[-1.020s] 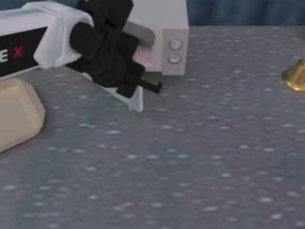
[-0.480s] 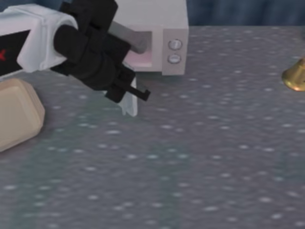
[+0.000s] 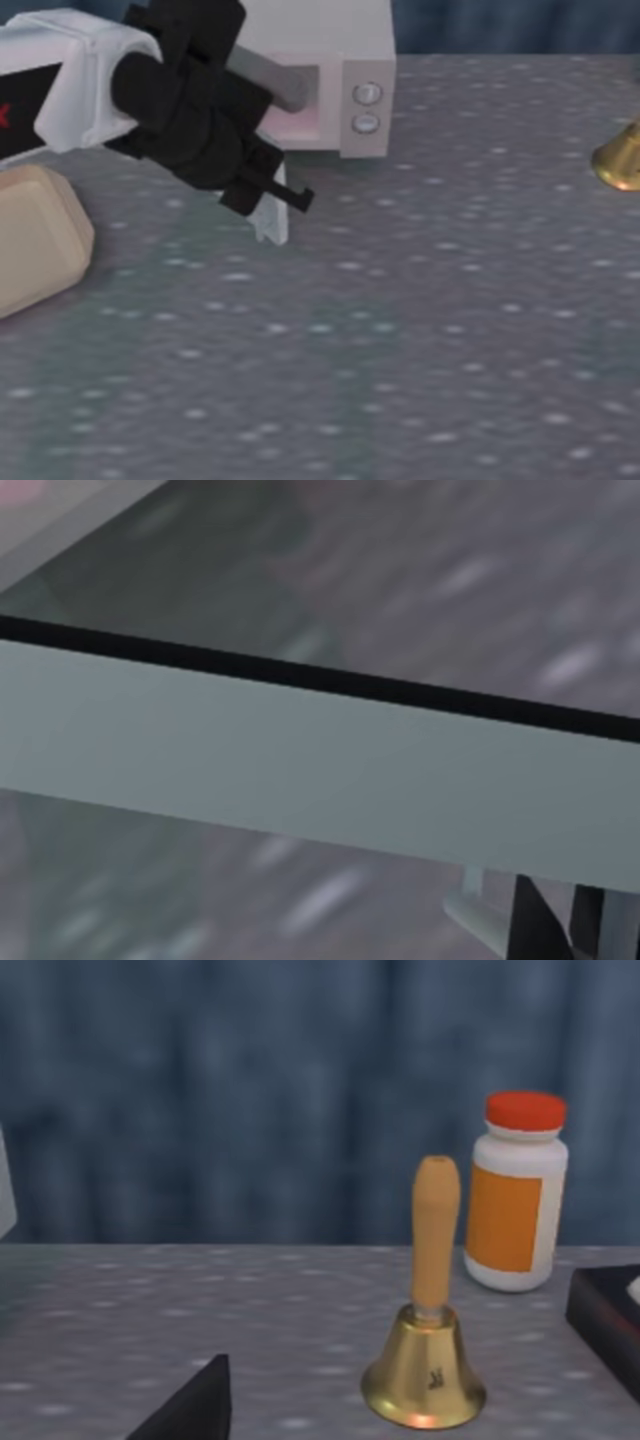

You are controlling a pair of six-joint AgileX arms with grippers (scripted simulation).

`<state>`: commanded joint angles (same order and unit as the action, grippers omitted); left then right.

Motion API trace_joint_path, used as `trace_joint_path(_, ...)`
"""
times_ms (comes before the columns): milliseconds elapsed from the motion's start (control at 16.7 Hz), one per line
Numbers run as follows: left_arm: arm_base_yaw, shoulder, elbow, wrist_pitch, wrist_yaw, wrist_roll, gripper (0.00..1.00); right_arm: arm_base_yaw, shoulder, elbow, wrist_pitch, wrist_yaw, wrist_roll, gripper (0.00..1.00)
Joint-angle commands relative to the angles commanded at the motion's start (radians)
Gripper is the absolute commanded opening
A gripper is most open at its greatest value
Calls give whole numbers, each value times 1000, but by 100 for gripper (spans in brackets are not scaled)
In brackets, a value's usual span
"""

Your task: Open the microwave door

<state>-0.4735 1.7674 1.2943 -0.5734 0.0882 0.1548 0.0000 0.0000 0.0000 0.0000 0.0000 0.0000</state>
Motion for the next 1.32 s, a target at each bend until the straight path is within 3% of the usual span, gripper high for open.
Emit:
trace_joint_path(900,-3,2,-4,0,8,0,0,0,0,0,0,0,0,100)
trace_joint_path(1320,59,-45,-57,-18,86,154,0,0,0,0,0,0,0,100)
